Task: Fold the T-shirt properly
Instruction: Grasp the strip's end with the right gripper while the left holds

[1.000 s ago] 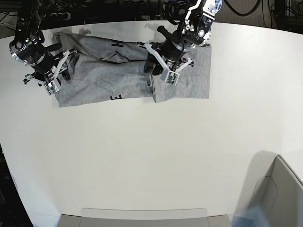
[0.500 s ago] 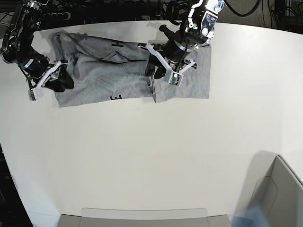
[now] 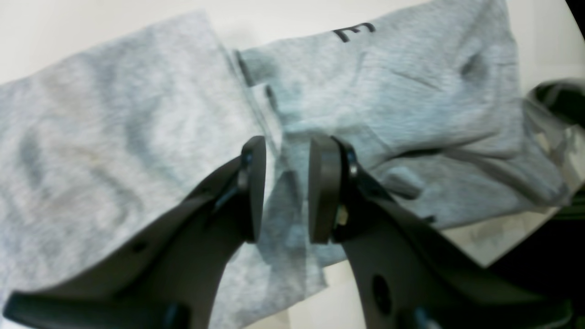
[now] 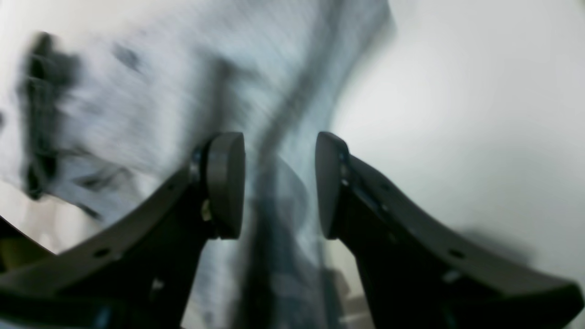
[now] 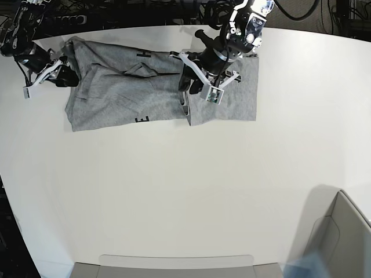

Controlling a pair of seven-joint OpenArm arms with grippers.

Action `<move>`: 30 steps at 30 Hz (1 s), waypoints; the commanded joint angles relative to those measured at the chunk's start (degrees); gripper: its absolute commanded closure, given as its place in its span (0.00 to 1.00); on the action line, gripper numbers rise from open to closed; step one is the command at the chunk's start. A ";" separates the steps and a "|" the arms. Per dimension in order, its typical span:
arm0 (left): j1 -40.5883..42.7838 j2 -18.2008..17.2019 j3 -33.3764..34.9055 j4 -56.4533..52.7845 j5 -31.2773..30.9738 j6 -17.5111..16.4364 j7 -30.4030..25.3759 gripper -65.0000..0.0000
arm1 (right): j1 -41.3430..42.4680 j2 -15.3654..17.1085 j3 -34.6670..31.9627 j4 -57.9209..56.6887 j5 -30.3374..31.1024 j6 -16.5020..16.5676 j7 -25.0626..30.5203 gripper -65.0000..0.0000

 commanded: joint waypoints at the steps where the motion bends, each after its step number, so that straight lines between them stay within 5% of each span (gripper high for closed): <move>1: -0.15 0.17 0.29 0.93 -0.57 -0.32 -1.14 0.76 | 0.28 1.10 0.07 -0.63 1.58 1.20 2.40 0.61; 8: -0.15 0.17 -0.07 0.93 -0.57 -0.23 -1.14 0.76 | 2.22 0.75 -0.19 -4.59 1.93 1.20 2.84 0.61; 26: -0.06 0.17 -0.07 0.93 -0.49 -0.14 -1.14 0.76 | 4.33 -2.24 -13.73 -2.92 1.75 0.85 3.01 0.61; 30: 0.29 0.17 -0.07 0.93 -0.49 -0.14 -1.14 0.76 | 5.29 -2.24 -16.37 -2.04 1.58 0.85 3.10 0.76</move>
